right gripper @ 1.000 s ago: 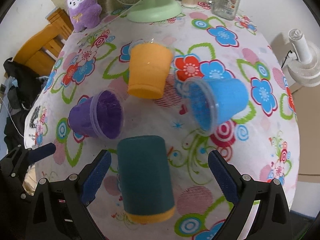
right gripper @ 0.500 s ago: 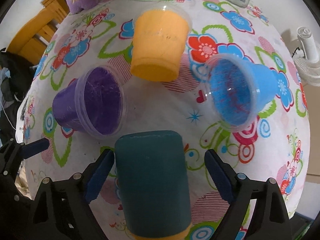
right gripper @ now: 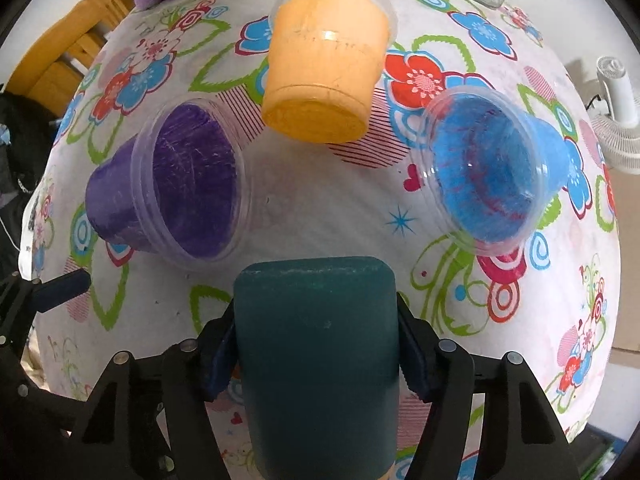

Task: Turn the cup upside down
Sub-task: 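Rotate the teal cup with the right gripper so its base faces up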

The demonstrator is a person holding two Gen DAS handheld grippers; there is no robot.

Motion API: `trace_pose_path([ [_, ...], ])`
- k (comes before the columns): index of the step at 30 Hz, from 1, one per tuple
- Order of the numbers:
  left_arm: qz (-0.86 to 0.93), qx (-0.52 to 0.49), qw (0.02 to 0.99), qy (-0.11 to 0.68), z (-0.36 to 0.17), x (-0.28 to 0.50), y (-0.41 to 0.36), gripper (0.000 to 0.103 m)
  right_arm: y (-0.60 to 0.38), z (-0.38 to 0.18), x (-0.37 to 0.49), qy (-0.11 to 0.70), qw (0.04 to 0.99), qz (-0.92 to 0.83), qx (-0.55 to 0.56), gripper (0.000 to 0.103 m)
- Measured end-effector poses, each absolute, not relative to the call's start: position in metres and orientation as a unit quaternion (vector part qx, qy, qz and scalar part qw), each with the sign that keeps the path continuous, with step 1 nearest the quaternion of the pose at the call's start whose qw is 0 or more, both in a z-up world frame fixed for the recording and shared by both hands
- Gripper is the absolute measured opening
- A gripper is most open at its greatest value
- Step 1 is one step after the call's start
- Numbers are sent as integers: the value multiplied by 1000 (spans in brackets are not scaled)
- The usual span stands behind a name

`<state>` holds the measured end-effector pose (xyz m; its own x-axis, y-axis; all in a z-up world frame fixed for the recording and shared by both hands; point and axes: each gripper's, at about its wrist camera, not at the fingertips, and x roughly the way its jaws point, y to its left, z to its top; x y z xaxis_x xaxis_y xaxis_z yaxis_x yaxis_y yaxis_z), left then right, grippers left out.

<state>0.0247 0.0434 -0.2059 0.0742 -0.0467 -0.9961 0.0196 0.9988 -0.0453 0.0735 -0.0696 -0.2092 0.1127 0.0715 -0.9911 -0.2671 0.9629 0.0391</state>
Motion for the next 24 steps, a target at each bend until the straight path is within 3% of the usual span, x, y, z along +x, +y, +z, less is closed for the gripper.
trace_pose_path([
  [24, 4, -45, 789, 613, -103, -15, 22, 101, -109, -92, 28, 551, 819, 150, -55, 69],
])
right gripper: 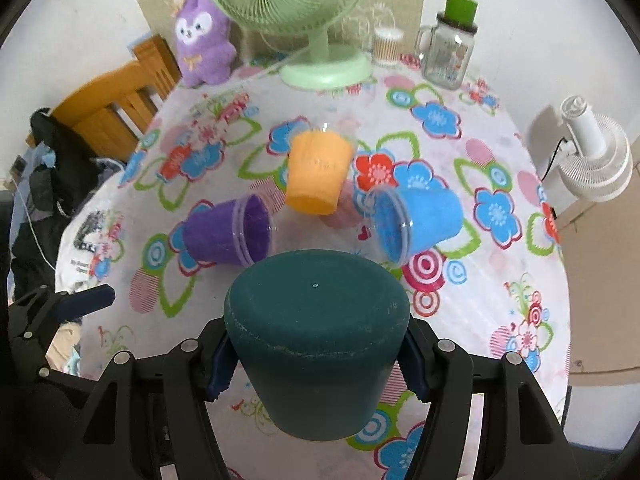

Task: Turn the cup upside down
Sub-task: 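Rotate the teal cup with the right gripper so its base faces up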

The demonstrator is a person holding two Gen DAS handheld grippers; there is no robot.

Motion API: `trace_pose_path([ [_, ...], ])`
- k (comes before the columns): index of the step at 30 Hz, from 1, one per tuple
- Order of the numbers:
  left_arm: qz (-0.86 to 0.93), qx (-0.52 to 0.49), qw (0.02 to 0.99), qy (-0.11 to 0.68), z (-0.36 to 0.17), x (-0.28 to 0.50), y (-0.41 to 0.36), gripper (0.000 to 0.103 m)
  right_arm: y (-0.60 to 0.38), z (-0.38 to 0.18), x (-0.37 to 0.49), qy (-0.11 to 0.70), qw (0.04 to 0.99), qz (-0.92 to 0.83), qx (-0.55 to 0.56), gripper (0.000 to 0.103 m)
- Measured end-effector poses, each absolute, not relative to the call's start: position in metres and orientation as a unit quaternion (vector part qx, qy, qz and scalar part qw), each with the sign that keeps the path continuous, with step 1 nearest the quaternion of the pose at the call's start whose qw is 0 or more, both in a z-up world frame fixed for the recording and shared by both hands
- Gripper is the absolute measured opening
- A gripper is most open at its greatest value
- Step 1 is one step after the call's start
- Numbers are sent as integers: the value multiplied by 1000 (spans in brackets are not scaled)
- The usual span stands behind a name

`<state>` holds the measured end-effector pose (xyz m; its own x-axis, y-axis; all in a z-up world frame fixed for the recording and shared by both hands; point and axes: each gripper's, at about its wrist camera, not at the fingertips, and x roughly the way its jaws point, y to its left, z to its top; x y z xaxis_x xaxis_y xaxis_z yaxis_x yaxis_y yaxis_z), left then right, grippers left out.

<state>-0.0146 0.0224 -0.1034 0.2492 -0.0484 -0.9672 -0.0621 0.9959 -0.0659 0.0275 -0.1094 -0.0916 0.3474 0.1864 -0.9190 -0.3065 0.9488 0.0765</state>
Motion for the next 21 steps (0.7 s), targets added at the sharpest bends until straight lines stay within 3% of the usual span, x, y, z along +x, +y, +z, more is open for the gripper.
trace_pose_path([
  [9, 35, -36, 805, 591, -93, -29, 17, 101, -126, -80, 16, 500, 849, 162, -45, 69],
  [21, 56, -40, 832, 551, -127, -26, 23, 101, -136, -121, 4, 383, 904, 185, -43, 69],
])
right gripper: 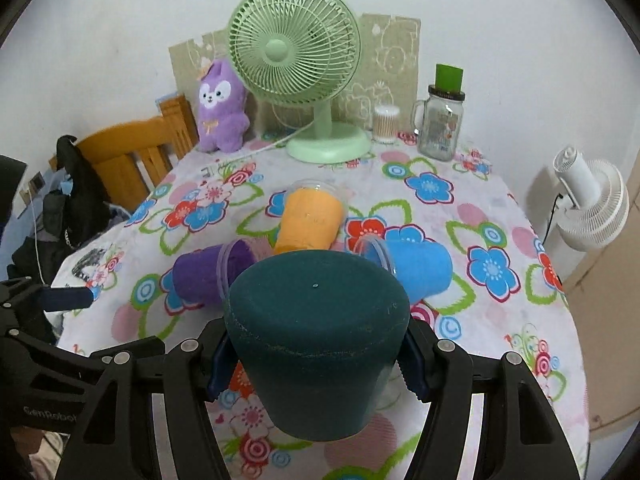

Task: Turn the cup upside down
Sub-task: 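Rotate the teal cup with the right gripper so its base faces up, then set the teal cup rim-down on the table and open the right gripper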

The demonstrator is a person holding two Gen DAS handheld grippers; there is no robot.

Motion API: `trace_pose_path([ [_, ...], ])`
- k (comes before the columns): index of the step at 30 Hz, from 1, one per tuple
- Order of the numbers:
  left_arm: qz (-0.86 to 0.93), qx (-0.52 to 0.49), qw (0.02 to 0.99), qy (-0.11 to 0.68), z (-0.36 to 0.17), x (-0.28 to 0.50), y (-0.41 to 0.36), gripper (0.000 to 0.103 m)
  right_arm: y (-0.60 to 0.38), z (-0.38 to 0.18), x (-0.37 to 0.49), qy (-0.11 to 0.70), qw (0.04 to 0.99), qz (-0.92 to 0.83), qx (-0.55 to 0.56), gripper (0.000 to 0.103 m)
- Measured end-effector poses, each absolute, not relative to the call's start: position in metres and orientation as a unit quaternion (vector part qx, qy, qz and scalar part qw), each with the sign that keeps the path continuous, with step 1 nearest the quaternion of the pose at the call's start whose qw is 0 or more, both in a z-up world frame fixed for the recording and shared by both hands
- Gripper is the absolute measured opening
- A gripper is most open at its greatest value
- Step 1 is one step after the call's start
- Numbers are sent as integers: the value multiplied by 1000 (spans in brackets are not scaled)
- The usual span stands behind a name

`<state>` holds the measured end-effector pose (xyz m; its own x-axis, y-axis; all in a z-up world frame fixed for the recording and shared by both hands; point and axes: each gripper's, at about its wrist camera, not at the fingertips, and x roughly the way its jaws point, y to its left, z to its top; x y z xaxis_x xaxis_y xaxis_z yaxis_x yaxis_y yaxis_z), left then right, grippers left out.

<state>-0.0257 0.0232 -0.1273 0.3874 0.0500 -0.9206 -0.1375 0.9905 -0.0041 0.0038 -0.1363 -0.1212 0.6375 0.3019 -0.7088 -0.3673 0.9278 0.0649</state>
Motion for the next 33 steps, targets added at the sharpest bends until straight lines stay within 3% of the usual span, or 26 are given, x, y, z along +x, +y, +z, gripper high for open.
trace_pose_path([
  [11, 58, -40, 841, 537, -165, -25, 32, 101, -133, -155, 2, 322, 924, 204, -13, 69],
  [24, 52, -37, 832, 550, -185, -25, 41, 101, -120, -171, -9, 306, 931, 195, -30, 70],
  [29, 45, -54, 822, 565, -180, -28, 43, 101, -121, -156, -13, 323, 926, 194, -13, 93],
  [33, 36, -80, 811, 579, -166, -32, 41, 101, -122, -134, -15, 342, 921, 186, -16, 96],
])
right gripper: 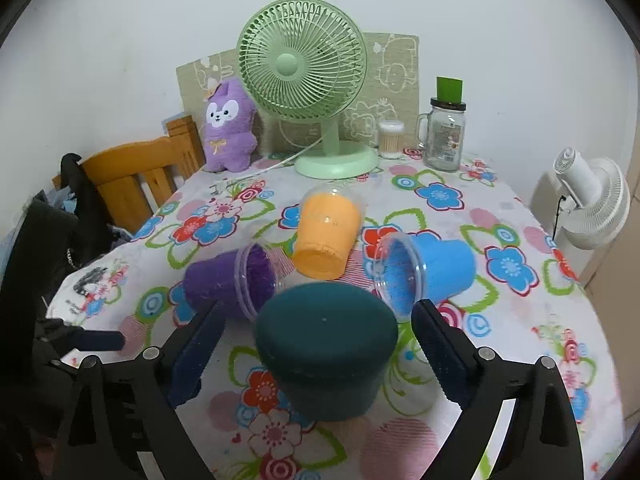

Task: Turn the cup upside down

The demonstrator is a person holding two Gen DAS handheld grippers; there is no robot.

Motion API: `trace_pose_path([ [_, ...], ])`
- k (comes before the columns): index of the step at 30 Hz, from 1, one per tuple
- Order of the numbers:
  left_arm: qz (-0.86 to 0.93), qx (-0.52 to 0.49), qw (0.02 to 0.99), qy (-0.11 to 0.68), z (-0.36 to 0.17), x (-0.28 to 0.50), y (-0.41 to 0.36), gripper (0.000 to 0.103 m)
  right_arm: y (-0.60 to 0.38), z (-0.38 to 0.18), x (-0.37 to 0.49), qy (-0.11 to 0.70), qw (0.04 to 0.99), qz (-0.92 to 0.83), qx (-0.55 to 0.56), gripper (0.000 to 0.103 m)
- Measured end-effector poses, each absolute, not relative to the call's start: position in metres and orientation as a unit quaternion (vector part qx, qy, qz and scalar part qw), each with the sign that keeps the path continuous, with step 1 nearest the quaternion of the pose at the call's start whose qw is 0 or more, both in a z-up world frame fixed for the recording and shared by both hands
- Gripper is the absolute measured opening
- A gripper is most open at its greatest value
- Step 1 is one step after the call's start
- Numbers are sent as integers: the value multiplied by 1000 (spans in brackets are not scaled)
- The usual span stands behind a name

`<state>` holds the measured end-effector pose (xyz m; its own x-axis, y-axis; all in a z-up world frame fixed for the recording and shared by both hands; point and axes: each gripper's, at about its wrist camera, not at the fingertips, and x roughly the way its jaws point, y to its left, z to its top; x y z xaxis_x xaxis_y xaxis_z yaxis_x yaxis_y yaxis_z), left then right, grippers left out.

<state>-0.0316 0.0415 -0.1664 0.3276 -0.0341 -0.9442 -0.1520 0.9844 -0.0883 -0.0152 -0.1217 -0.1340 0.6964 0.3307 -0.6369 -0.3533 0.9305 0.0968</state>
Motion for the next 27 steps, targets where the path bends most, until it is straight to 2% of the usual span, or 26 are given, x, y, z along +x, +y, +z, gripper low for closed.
trace_pose_path([
  [14, 40, -86, 823, 559, -59, -30, 20, 101, -149, -43, 4, 429, 891, 150, -7, 98],
  [18, 85, -77, 827, 551, -41, -31, 19, 101, -161, -29, 9, 433, 890, 144, -6, 98],
  [27, 70, -94, 840, 529, -11, -41, 11, 101, -167, -3, 0, 433, 891, 128, -51, 98],
])
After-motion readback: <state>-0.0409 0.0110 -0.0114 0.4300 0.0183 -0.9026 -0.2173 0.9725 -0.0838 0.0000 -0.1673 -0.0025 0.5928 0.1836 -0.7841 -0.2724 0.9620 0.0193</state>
